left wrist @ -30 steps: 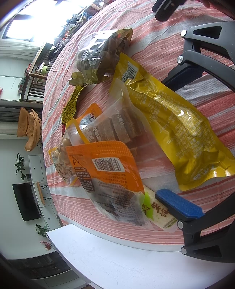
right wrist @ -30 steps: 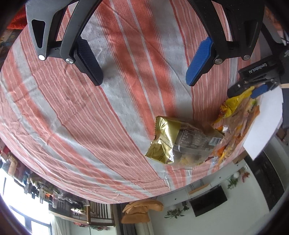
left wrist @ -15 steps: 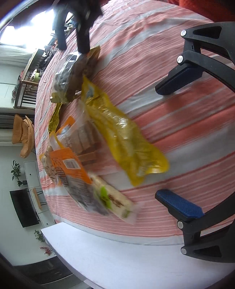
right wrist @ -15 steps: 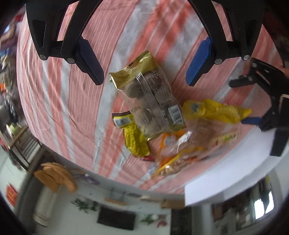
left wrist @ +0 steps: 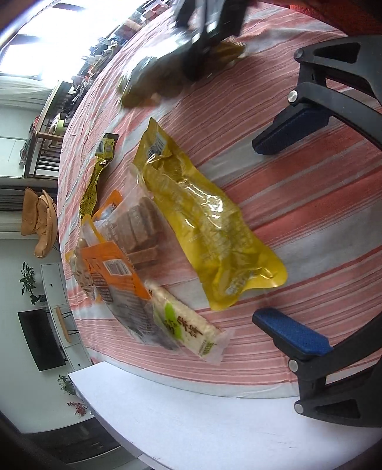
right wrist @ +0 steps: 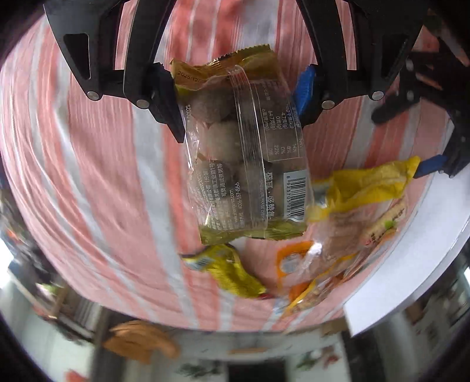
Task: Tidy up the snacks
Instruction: 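Grasp the clear bag of round snacks with right while left grasps yellow pouch, then carry both held snacks into the white box and open both grippers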
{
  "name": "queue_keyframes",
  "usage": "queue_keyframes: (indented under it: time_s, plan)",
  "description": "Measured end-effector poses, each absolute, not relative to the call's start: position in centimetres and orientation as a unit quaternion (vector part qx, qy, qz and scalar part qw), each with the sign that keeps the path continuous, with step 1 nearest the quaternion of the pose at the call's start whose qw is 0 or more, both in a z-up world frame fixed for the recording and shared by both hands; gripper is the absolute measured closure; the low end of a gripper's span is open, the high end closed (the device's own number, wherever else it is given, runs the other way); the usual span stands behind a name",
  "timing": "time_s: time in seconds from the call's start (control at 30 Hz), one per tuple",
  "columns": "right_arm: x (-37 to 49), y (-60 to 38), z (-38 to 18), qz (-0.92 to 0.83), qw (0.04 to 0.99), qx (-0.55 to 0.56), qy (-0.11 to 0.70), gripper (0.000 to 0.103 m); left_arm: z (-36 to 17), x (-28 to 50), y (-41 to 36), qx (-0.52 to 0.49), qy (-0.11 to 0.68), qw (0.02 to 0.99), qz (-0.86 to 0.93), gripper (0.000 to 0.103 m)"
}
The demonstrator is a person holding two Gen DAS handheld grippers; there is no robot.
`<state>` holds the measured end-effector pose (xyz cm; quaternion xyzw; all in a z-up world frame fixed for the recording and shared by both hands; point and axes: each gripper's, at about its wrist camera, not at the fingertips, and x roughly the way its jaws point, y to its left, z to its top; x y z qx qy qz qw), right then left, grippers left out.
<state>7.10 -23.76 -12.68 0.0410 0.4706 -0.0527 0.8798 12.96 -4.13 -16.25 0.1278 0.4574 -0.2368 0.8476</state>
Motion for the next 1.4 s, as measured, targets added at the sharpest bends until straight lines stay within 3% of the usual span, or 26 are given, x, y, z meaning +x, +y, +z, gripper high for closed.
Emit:
queue_keyframes:
  time_s: [0.17, 0.4, 0.7, 0.87, 1.0, 1.13, 1.17, 1.23, 1.4]
  plan:
    - [2.9, -24.7, -11.6, -0.138, 0.905, 0.087, 0.393, 0.034, -15.1, 15.1, -5.5, 0.128, 0.510, 0.808, -0.266, 0.000]
    - [3.6, -26.6, -12.5, -0.137, 0.894, 0.138, 0.403, 0.034, -15.3, 17.8, -8.8, 0.188, 0.495, 0.801, -0.280, 0.004]
    - [1.2, -28.6, -12.3, -0.151, 0.894, 0.192, 0.375, 0.034, -14.7, 7.9, -8.5, 0.239, 0.527, 0.683, -0.447, 0.007]
    - [1.0, -29.2, -12.4, -0.155, 0.891, 0.215, 0.369, 0.034, -10.3, 11.1, -8.1, 0.212, 0.479, 0.749, -0.406, 0.007]
    - [1.0, -29.1, -12.2, -0.164, 0.892, 0.207, 0.368, 0.034, -11.4, 13.5, -12.4, 0.249, 0.455, 0.771, -0.369, 0.008]
    - [0.2, -29.6, -11.9, -0.180, 0.893, 0.211, 0.355, 0.034, -15.5, 13.2, -16.7, 0.321, 0.454, 0.758, -0.341, 0.030]
    - [-0.1, -29.8, -11.8, -0.183, 0.893, 0.213, 0.352, 0.033, -15.2, 13.3, -16.5, 0.304, 0.442, 0.772, -0.341, 0.043]
    - [-0.4, -30.2, -11.7, -0.188, 0.892, 0.219, 0.347, 0.033, -15.3, 13.5, -16.0, 0.272, 0.465, 0.770, -0.343, 0.058]
    - [-0.4, -30.5, -11.7, -0.182, 0.892, 0.225, 0.348, 0.033, -15.5, 11.2, -9.8, 0.166, 0.507, 0.785, -0.315, 0.059]
